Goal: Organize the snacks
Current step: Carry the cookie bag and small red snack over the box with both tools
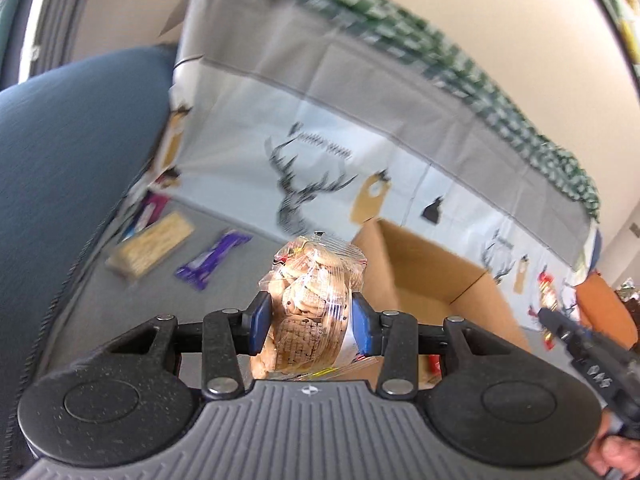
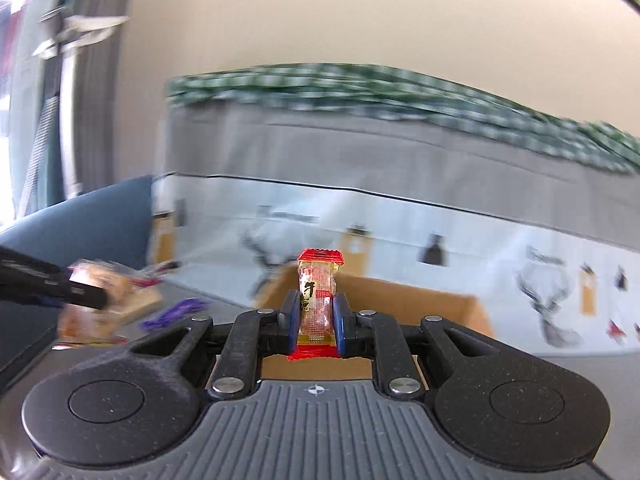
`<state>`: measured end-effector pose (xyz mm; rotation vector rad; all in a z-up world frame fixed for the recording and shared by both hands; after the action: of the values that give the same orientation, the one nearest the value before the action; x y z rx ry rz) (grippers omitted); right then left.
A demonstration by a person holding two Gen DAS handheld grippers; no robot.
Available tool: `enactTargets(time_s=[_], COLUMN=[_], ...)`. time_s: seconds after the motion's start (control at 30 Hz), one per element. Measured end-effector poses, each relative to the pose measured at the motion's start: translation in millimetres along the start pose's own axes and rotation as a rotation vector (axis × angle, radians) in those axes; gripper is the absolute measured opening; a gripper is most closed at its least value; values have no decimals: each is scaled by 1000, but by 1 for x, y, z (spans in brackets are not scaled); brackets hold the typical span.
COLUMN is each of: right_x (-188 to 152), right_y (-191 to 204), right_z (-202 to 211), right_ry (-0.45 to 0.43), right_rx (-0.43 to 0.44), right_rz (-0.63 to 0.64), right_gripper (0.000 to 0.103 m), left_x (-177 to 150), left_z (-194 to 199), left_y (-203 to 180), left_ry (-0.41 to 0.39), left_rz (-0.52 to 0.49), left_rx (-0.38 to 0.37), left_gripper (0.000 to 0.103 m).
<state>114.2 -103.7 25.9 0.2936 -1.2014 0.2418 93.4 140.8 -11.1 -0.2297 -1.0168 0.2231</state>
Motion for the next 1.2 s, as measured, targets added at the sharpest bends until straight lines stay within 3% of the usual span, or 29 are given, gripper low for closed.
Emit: enactTargets(time_s=[0.27,0.47,0.77,1.2], right_x=[-4,-15,-23,-23], right_y=[-69,-91,-102,-89], right_z=[1,-1,-5,-8], right_ry=[6,30,54,50], right_rx=[-92,-136,-157,-151], right_rz=[-80,-77,-68,-28], right_gripper=[18,18,18,18], left_x=[7,2,-11,-11], left_z=[-21,-42,-52,-50], left_y=[-60,-99,-133,-133], left_ry=[-60,-37,-19,-10], left_rz=[-15,-52,-131,-134], left_rx=[-105,-173,-234,-242], left_gripper=[46,46,46,46])
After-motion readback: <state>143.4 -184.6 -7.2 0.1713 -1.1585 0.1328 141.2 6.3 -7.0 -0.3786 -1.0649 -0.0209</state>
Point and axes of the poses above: each gripper's, at about its wrist camera, not at the fingertips, and z roughly against the way its jaws point, y to its left, x to its top, the point moved 7 cm from there along -z, roughly the way its jaws point, and after that the axes turned 9 degrees about -z, right-handed, at the moved point
